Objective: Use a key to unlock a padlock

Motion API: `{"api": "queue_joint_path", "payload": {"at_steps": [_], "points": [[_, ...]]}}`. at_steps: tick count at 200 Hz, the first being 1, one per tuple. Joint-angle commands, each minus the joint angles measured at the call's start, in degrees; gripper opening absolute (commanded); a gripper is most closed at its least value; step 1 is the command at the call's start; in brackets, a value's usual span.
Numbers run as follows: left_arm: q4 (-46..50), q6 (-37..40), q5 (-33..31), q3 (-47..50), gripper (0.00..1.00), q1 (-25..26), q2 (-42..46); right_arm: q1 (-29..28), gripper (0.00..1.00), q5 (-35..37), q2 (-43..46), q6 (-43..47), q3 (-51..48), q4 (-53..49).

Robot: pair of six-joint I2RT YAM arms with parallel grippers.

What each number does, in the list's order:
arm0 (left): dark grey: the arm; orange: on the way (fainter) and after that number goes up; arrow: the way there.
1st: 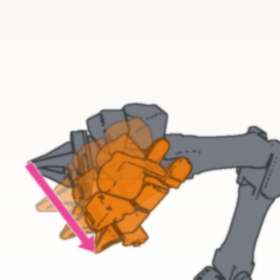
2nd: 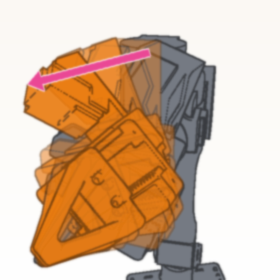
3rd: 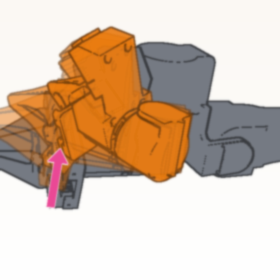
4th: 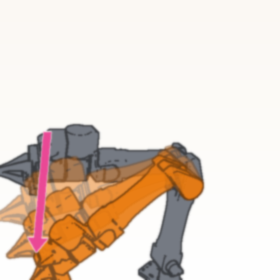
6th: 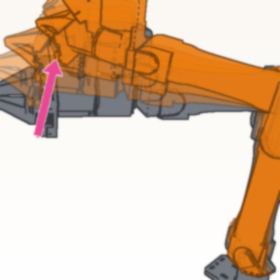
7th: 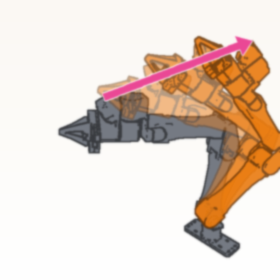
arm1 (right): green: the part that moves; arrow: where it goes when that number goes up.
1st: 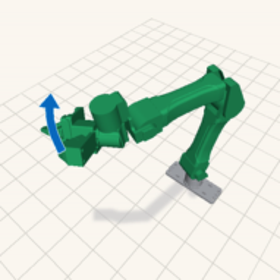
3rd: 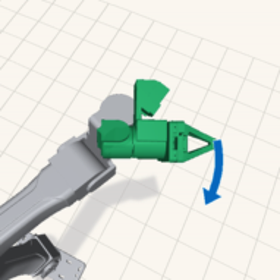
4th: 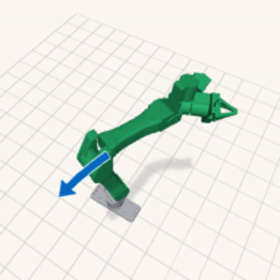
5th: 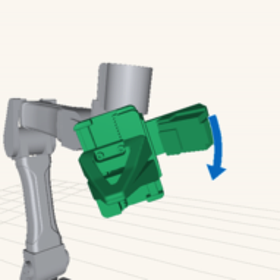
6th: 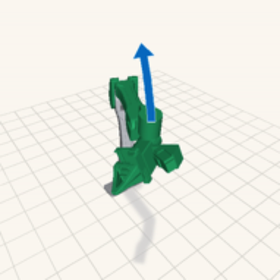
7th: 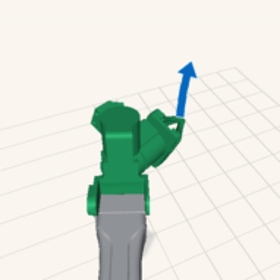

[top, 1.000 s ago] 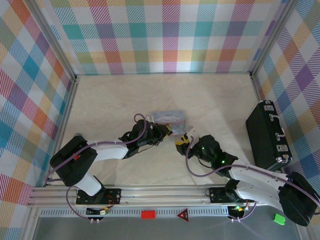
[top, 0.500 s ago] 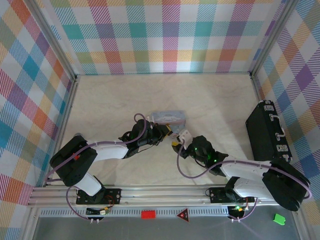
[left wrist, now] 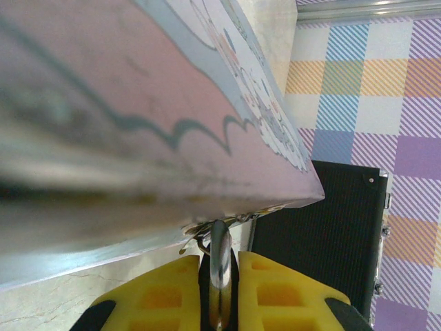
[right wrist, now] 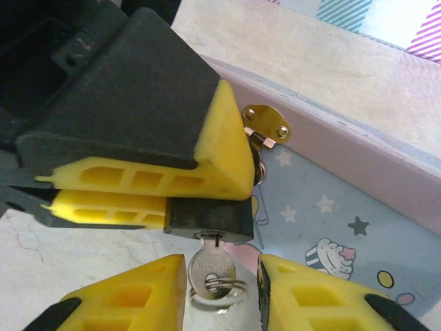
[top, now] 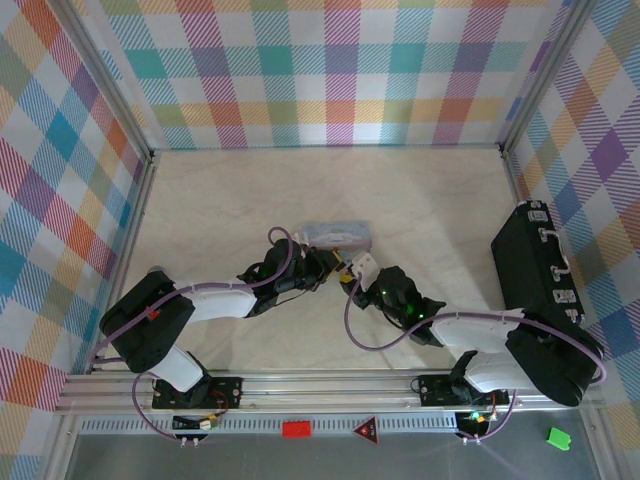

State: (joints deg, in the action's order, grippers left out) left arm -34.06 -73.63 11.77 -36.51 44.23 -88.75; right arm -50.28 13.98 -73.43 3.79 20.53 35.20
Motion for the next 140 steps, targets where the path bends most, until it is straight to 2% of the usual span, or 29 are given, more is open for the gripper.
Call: {"api": "queue_joint_path", "payload": {"at_steps": [1,50,103,140], "points": [[-0.6,0.1,1.7,-1.6,0.00,0.9,1.7,-0.3,0.31,2.3,-1.6,0.6,2.1,2.6],[-0.6,0.0,1.7,-1.8,0.00,1.0,1.7,-0.3,0.23,4.4,-2.8,-0.8,2.2,3.0],[-1.0,0.0,1.7,-1.8,0.00,1.1,1.2,-0.3,0.10,3.2,-2.3,-4.0,2.6,1.9],[-1.0,0.0,1.7,-1.8,0.00,1.1,1.1,-0.2,0.07,2.2,-2.0,-6.3,2.8,1.4]]}}
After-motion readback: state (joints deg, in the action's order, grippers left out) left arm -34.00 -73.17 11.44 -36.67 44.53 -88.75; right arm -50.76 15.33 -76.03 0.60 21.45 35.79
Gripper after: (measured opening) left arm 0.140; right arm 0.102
